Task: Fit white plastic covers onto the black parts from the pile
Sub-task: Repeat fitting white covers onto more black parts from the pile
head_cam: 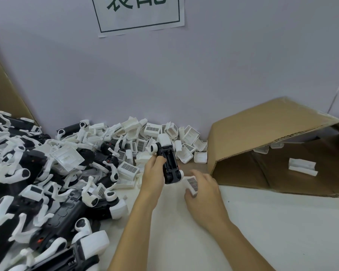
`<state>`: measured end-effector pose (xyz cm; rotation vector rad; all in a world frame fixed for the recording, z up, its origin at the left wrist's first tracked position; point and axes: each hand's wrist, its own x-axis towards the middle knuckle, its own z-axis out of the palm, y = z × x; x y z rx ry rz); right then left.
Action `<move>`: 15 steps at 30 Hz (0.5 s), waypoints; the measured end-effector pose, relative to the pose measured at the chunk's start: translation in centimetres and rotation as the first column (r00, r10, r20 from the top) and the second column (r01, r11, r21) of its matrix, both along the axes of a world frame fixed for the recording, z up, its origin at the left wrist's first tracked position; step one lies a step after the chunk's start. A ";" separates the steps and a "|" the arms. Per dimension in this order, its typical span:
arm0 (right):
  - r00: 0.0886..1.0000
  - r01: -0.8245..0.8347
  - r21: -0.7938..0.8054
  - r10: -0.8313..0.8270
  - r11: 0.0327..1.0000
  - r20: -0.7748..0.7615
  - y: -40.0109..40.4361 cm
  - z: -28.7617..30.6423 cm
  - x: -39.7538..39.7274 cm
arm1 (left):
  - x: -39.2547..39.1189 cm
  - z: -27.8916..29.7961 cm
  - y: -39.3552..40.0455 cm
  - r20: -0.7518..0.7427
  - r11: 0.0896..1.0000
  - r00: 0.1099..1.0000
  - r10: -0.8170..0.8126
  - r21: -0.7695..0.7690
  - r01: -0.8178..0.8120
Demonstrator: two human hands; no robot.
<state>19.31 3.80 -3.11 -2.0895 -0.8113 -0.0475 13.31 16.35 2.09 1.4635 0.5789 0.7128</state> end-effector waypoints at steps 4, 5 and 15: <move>0.991 0.092 0.386 -0.048 0.918 -0.123 0.0 0.8 0.1 | -0.3 0.4 -0.2 -0.006 0.999 0.999 -0.038 0.006 0.038; 0.989 0.093 0.484 -0.027 0.870 -0.143 -0.1 0.9 0.0 | -0.3 0.5 -0.3 -0.008 0.998 0.998 -0.063 0.007 0.063; 0.972 0.094 0.735 0.099 0.671 -0.215 -0.1 1.4 -0.1 | 0.4 0.8 -2.9 -0.124 0.937 0.931 -0.342 0.027 0.348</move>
